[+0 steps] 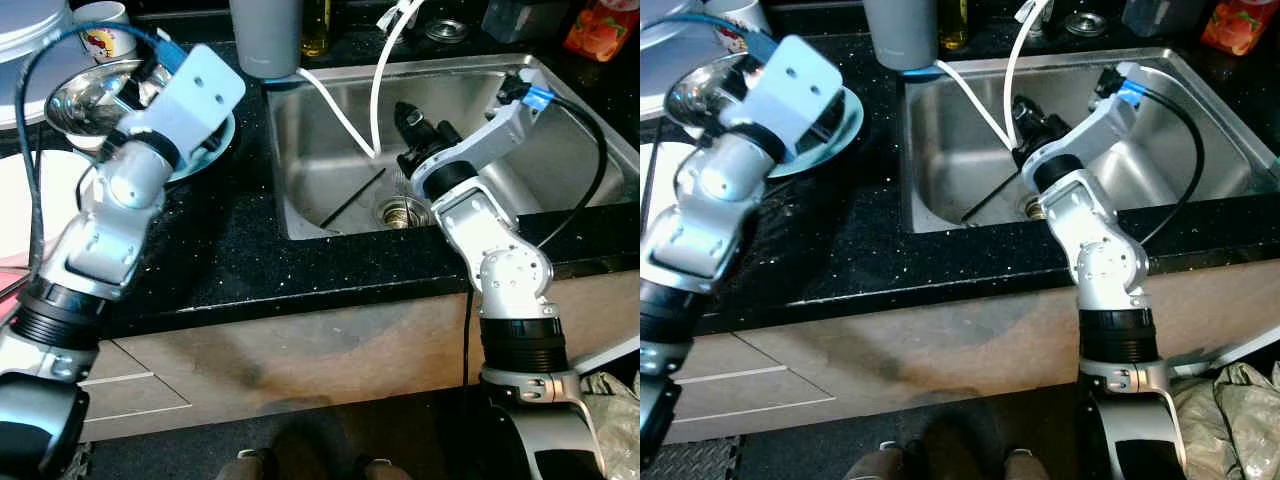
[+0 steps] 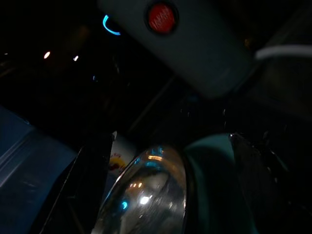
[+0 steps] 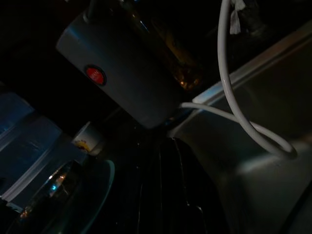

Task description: Kitchen organization

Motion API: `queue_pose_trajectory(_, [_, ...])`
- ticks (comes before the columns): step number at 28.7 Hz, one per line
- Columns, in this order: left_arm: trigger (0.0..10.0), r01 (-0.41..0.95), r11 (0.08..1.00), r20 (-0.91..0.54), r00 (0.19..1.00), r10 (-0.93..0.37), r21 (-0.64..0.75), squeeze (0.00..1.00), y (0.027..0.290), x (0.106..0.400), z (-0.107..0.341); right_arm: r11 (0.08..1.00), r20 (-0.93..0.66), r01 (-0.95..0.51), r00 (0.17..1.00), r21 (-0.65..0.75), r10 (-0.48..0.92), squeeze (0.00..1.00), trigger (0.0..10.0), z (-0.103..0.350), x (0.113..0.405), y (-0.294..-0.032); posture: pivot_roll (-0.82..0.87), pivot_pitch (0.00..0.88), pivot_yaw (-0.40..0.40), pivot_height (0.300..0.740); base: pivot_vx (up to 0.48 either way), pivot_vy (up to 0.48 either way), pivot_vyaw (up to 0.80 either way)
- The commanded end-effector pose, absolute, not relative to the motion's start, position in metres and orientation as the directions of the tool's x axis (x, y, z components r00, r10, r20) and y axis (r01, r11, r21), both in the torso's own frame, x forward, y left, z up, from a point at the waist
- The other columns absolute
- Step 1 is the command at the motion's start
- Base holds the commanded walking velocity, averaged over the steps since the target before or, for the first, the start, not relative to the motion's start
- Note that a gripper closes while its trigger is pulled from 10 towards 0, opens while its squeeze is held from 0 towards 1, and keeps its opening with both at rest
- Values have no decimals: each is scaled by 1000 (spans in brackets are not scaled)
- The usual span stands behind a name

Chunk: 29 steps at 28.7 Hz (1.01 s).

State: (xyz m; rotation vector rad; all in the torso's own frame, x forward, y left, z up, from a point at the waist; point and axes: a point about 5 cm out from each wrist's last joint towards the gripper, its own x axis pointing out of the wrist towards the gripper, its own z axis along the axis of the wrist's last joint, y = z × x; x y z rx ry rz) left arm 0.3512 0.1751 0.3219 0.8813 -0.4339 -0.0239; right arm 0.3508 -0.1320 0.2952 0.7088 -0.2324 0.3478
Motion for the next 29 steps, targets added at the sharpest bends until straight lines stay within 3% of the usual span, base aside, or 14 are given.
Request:
queue_pose_trajectory(1, [10000,-152,597,330,922,-201,788,0,177,353,319,708,315,-391,917,588,244,0,10000,294,351,-130,19,186,9,740,0,0,0])
queue_pose_trajectory(8, [10000,-161,574,288,948,-138,803,0,187,358,317,715,317,-389,917,581,242,0,10000,295,351,-133,16,188,12,740,0,0,0])
queue_pose_trajectory(14, [10000,-152,613,252,964,-80,775,0,195,361,313,720,320,-390,916,574,241,0,10000,296,352,-135,16,190,10,740,0,0,0])
queue_pose_trajectory(26, [10000,-52,697,41,999,32,715,0,218,366,288,726,331,-405,909,555,254,0,10000,300,352,-135,16,194,12,740,0,0,0])
queue_pose_trajectory(27, [4863,-43,702,32,999,28,711,0,218,366,287,727,332,-404,909,555,252,0,10000,300,352,-136,16,194,12,740,0,0,0])
queue_pose_trajectory(28, [4863,-36,706,25,999,25,707,0,218,367,287,727,332,-404,909,555,251,0,10000,301,352,-136,16,194,12,740,0,0,0])
queue_pose_trajectory(29, [0,-31,708,23,1000,22,705,0,217,367,286,727,332,-402,910,556,249,0,10000,301,353,-136,16,194,12,740,0,0,0])
